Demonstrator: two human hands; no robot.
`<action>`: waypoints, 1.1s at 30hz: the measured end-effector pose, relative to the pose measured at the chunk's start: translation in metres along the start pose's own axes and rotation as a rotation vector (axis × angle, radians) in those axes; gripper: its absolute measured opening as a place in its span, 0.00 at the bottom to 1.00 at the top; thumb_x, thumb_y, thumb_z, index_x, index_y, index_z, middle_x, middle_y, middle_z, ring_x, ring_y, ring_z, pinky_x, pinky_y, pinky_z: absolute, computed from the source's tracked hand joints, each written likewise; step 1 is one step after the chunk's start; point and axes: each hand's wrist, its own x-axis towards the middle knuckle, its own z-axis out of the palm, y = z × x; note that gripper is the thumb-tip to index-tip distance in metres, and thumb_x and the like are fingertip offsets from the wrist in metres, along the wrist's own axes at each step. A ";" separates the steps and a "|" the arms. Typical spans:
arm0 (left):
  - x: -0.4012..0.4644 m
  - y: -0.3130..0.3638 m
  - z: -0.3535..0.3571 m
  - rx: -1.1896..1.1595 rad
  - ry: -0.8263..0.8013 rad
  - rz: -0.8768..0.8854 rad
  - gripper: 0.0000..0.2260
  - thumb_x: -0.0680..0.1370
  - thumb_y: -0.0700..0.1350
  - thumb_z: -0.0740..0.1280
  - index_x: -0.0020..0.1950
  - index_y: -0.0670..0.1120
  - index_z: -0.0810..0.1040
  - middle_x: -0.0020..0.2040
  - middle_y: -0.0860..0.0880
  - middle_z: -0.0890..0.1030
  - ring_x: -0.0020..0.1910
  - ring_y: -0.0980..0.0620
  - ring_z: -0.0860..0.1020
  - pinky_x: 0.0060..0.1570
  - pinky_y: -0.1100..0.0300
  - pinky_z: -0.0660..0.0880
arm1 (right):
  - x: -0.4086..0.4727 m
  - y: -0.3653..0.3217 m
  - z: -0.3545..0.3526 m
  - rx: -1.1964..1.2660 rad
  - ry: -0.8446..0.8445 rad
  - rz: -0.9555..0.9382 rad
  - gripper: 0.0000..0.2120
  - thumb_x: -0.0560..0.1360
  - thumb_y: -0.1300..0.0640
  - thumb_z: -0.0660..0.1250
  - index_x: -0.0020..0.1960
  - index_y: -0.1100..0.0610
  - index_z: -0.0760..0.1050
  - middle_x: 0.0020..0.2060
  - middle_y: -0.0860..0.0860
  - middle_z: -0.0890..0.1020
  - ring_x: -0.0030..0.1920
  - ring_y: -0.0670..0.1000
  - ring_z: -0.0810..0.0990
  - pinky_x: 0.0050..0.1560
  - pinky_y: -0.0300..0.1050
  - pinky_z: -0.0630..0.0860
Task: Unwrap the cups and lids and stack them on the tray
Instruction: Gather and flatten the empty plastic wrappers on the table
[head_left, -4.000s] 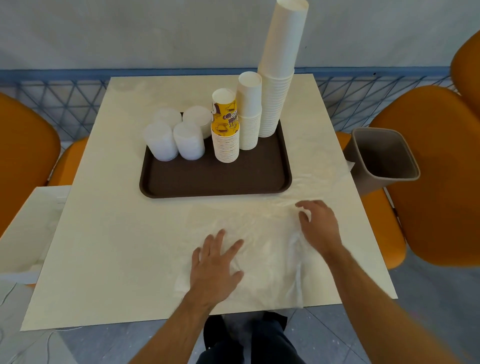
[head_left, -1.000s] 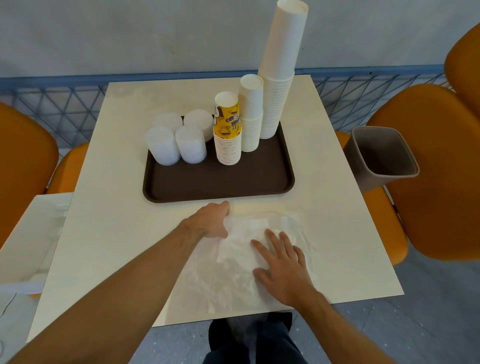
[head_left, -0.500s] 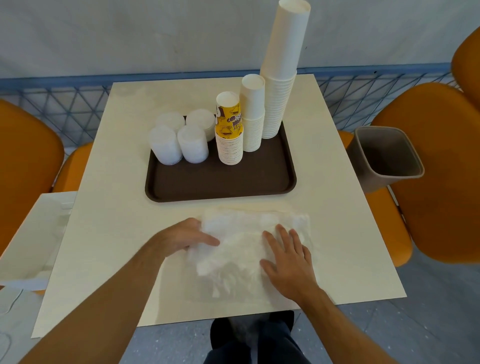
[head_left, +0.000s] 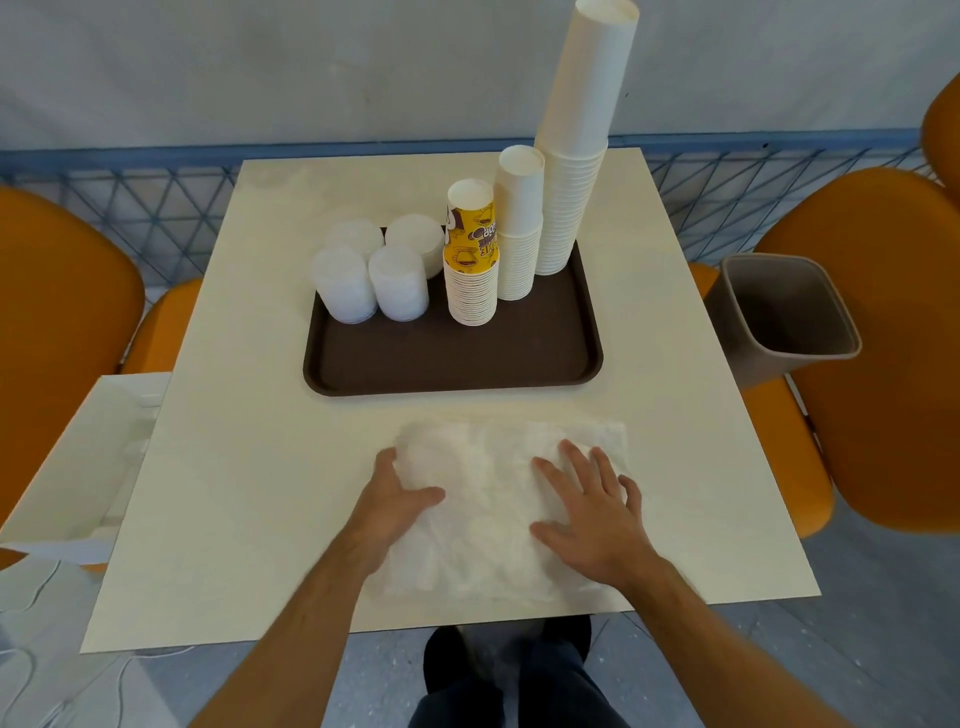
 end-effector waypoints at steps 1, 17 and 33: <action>-0.005 0.001 0.001 0.047 0.034 0.069 0.37 0.74 0.37 0.75 0.73 0.57 0.58 0.52 0.53 0.76 0.48 0.53 0.77 0.52 0.56 0.78 | 0.000 0.000 0.000 -0.009 -0.002 0.001 0.36 0.79 0.35 0.58 0.80 0.37 0.43 0.81 0.44 0.37 0.81 0.56 0.35 0.78 0.61 0.42; -0.050 0.051 0.051 0.671 -0.153 0.419 0.36 0.77 0.39 0.70 0.80 0.50 0.55 0.77 0.52 0.60 0.74 0.50 0.64 0.66 0.63 0.64 | -0.005 0.012 -0.004 -0.035 -0.024 -0.046 0.33 0.80 0.34 0.56 0.80 0.35 0.44 0.81 0.44 0.37 0.81 0.56 0.35 0.78 0.62 0.43; -0.032 0.060 0.164 0.655 -0.293 0.373 0.45 0.76 0.40 0.72 0.80 0.61 0.45 0.81 0.49 0.50 0.73 0.44 0.68 0.66 0.54 0.73 | -0.007 0.058 -0.011 -0.007 -0.001 0.032 0.33 0.80 0.37 0.59 0.80 0.37 0.48 0.81 0.45 0.38 0.81 0.55 0.37 0.77 0.62 0.47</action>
